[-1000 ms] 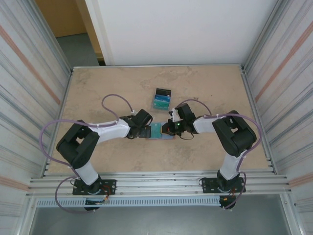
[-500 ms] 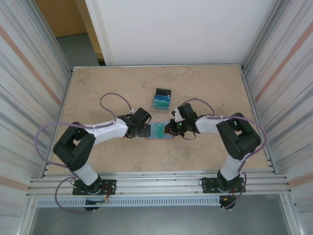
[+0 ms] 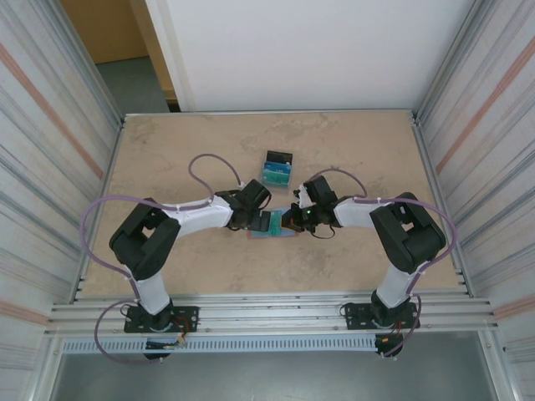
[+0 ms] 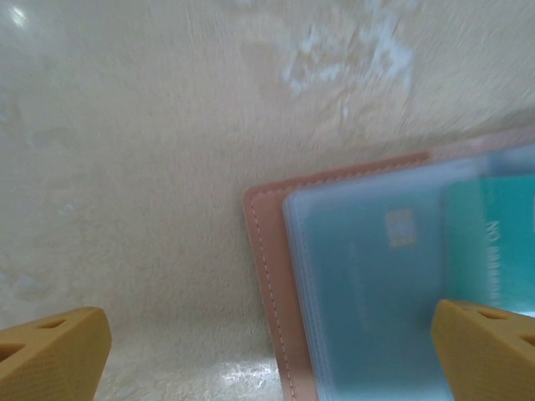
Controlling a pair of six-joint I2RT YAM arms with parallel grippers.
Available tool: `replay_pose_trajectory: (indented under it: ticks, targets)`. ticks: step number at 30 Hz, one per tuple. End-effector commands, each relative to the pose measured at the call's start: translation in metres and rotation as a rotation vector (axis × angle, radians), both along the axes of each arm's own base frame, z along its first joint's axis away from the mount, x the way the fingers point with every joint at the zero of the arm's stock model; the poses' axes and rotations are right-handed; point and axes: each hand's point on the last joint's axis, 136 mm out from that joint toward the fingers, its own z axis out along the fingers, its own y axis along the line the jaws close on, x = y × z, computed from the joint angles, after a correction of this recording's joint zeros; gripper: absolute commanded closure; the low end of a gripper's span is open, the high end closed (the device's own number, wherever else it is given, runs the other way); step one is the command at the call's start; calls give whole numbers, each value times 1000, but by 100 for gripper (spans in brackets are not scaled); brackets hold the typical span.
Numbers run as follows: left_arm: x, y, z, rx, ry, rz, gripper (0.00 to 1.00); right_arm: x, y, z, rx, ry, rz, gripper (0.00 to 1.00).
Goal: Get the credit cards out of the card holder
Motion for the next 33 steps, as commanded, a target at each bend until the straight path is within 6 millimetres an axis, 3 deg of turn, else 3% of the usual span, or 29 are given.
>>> replay_pose_trajectory:
  ticks: [1,8,14,16,21,27,33]
  targets:
    - [-5,4,-2,35,24,4,1,4,4,10,45,-25,-3,94]
    - [-12,8,-13,51,64,5,1,6,17,14,150,-35,17,81]
    - [-13,8,-14,50,64,3,1,7,24,4,171,-15,18,80]
    - [-12,8,-11,46,58,5,1,8,23,2,160,-19,12,84]
    - [-12,10,-3,37,37,8,1,9,9,6,70,-60,0,98]
    - [-12,9,20,-4,-1,-4,1,10,-25,20,-177,-128,6,99]
    - [-8,13,57,-61,-83,0,1,15,-46,52,-319,-249,40,99]
